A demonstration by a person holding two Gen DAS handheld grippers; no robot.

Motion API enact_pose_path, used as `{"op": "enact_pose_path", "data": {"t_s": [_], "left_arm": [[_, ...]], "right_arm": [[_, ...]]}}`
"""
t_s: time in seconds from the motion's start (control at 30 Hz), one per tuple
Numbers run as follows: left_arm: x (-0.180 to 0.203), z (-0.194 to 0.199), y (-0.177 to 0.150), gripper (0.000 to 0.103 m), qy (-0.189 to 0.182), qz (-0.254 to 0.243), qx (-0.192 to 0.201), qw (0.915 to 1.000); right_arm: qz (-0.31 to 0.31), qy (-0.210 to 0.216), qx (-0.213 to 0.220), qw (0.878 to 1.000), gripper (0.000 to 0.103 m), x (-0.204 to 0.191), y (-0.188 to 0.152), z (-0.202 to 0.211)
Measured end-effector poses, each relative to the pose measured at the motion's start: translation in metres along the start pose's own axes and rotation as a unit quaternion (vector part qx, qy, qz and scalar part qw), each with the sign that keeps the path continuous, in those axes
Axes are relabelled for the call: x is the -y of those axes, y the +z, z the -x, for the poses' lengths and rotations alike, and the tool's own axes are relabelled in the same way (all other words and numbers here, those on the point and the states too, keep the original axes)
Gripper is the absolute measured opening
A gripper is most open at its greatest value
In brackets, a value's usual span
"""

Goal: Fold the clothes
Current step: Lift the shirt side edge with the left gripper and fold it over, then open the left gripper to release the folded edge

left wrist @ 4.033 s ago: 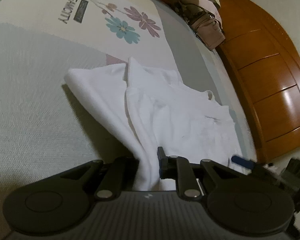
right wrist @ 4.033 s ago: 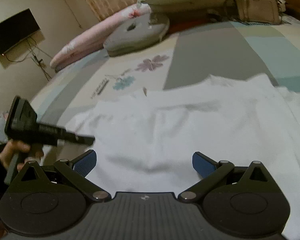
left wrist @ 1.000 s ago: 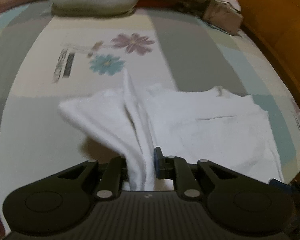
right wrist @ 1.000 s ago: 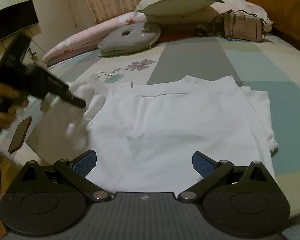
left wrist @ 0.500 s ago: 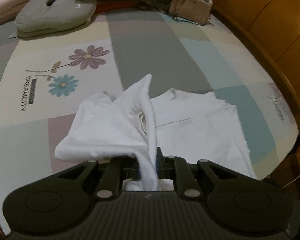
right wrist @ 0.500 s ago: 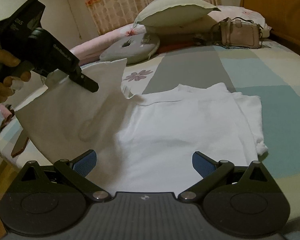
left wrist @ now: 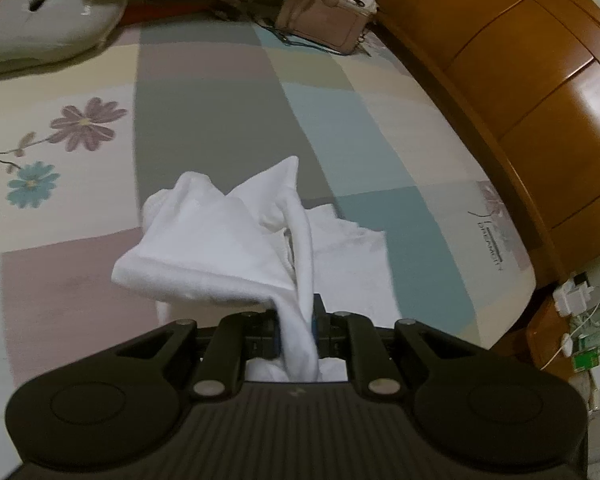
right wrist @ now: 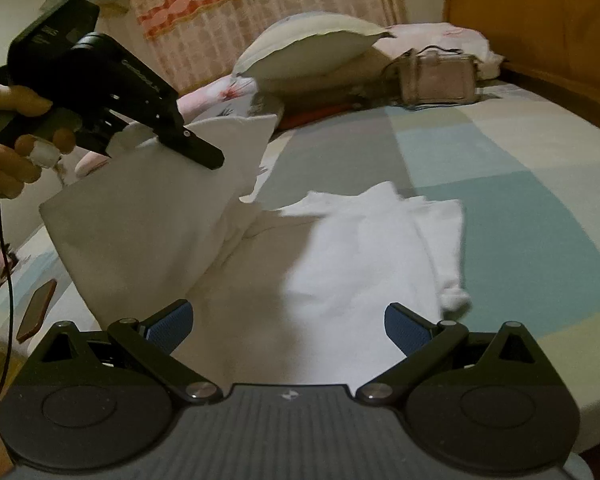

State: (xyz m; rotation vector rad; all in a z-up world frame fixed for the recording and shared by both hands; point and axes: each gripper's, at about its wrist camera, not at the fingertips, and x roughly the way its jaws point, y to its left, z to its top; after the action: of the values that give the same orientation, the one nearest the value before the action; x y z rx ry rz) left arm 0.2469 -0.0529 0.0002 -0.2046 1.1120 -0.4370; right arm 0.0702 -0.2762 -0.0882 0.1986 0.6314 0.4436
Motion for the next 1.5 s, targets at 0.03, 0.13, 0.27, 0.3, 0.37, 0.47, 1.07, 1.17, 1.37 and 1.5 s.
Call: {"op": "enact_pose_path", "data": {"t_s": [0.03,0.13,0.27,0.3,0.37,0.47,1.07,1.17,1.37,1.5], "left_arm": [[0.004,-0.004,0.001,0.011,-0.004,0.001,-0.002,1.0000],[0.015,-0.019,0.003,0.011,-0.010,0.000,-0.010,0.9999],[0.027,-0.035,0.003,0.011,-0.016,0.002,-0.019,0.9997],[0.028,-0.040,0.004,0.011,-0.017,0.005,-0.020,0.9996],[0.031,-0.049,0.004,0.011,-0.016,0.008,-0.024,0.9996],[0.036,-0.064,0.004,0.011,-0.012,0.010,-0.031,0.9994],[0.049,-0.128,-0.002,0.015,0.000,-0.001,-0.069,0.9976],[0.048,-0.132,-0.002,0.036,-0.021,-0.006,-0.073,0.9971],[0.045,-0.124,0.001,0.049,-0.071,0.005,-0.058,0.9958],[0.040,-0.107,0.000,0.052,-0.103,0.001,-0.036,0.9940]], "right_arm": [[-0.003,-0.004,0.003,1.000,0.103,0.002,0.000,0.003],[-0.011,-0.013,0.011,1.000,0.103,0.009,0.000,0.012],[-0.019,-0.032,0.020,0.999,0.103,0.018,0.002,0.022],[-0.024,-0.035,0.024,0.999,0.103,0.021,0.003,0.025],[-0.034,-0.041,0.030,0.998,0.103,0.026,0.004,0.030],[-0.044,-0.046,0.039,0.997,0.103,0.031,0.004,0.038],[-0.043,-0.076,0.033,0.996,0.103,0.034,0.002,0.041],[-0.048,-0.079,0.030,0.995,0.103,0.037,0.001,0.042],[-0.048,-0.086,0.019,0.995,0.103,0.034,-0.002,0.040],[-0.040,-0.089,0.013,0.995,0.103,0.030,-0.003,0.040]]}}
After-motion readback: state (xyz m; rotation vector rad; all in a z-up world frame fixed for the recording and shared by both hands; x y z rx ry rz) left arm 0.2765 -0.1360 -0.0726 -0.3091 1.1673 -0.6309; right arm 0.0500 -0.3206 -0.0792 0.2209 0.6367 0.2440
